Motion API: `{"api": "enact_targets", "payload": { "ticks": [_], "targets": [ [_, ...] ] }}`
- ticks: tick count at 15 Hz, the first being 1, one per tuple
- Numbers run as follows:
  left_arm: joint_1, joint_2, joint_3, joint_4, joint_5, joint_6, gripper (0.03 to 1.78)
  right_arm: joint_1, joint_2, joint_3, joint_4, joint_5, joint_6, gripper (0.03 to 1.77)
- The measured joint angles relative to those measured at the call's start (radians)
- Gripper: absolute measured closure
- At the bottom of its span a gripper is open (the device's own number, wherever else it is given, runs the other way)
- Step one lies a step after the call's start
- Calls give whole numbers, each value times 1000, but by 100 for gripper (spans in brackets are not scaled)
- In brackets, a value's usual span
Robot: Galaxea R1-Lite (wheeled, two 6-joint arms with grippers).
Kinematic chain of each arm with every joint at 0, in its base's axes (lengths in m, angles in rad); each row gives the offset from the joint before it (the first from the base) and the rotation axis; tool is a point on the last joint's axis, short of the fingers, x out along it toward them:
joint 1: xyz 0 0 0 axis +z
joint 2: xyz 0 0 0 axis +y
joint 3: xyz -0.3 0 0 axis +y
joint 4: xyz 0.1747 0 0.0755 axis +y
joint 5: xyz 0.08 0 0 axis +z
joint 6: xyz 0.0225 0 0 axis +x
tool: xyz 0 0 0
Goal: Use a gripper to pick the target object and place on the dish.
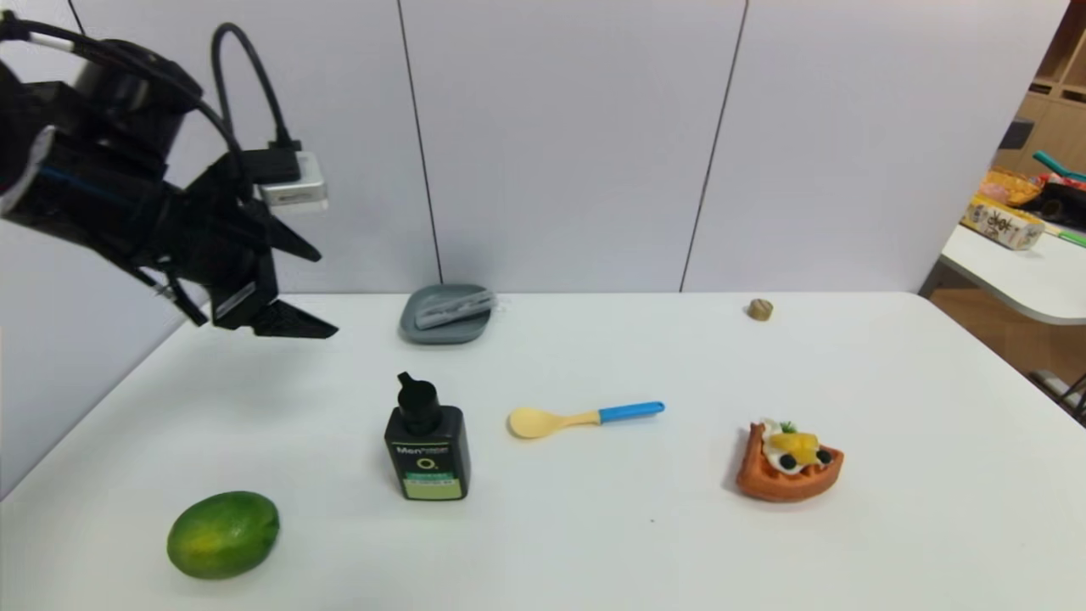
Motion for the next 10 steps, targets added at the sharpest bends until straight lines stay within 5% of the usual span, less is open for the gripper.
{"api": "enact_targets", "payload": {
  "ticks": [4, 10],
  "targets": [
    [34, -310, 367, -90, 126, -237, 16, 0, 0, 0, 0, 1, 0, 9],
    [61, -748, 819, -443, 302, -508, 14, 0, 0, 0, 0, 0, 0, 9]
  ]
}}
